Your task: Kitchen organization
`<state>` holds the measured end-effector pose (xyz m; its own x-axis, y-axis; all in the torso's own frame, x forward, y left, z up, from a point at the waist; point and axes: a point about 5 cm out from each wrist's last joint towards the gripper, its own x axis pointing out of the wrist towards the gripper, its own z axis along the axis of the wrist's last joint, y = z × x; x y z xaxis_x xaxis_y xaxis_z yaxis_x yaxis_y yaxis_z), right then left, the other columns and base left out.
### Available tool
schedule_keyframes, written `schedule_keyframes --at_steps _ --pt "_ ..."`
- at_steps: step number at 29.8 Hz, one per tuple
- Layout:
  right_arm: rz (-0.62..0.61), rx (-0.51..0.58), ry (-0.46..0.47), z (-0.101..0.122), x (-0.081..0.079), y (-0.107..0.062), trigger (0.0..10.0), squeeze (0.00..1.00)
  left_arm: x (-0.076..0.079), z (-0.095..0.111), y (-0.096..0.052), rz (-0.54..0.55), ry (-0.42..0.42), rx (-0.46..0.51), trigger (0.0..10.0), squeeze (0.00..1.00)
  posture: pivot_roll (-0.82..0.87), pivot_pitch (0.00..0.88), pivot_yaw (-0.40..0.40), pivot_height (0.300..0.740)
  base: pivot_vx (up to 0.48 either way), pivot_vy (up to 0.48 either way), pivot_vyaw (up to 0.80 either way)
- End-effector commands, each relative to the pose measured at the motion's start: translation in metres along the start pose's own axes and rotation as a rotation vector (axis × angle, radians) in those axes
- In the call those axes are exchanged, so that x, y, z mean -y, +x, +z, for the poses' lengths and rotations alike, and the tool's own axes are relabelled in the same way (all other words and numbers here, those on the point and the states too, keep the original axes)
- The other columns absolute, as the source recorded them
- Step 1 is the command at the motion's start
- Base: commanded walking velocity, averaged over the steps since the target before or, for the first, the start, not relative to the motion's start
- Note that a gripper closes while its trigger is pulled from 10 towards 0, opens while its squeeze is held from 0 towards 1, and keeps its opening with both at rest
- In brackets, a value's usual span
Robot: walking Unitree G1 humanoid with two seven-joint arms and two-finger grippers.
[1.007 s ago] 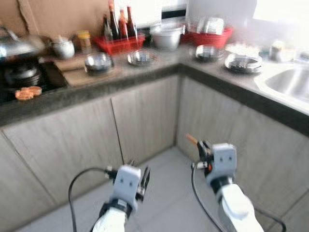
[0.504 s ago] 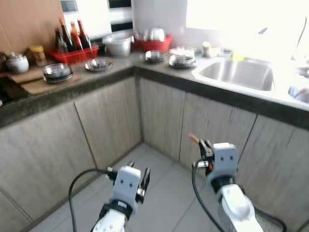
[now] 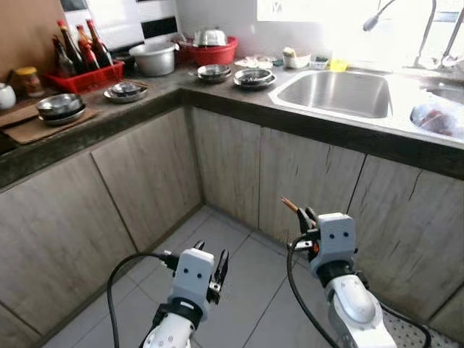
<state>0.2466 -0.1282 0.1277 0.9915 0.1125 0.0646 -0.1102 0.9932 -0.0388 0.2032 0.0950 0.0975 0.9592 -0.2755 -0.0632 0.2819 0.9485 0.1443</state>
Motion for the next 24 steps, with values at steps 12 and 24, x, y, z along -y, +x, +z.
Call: schedule_keyframes --at_steps 12,24 --pt "0.011 0.076 0.022 0.016 0.000 0.010 10.0 0.00 -0.008 0.021 0.009 0.018 0.024 0.068 10.0 0.00 0.04 0.000 0.019 0.740 0.291 0.000 0.00" --pt "0.009 0.145 0.033 0.035 0.000 0.020 10.0 0.00 -0.014 0.034 0.018 0.032 0.028 0.113 10.0 0.00 0.03 0.000 0.027 0.740 0.331 0.000 0.00"
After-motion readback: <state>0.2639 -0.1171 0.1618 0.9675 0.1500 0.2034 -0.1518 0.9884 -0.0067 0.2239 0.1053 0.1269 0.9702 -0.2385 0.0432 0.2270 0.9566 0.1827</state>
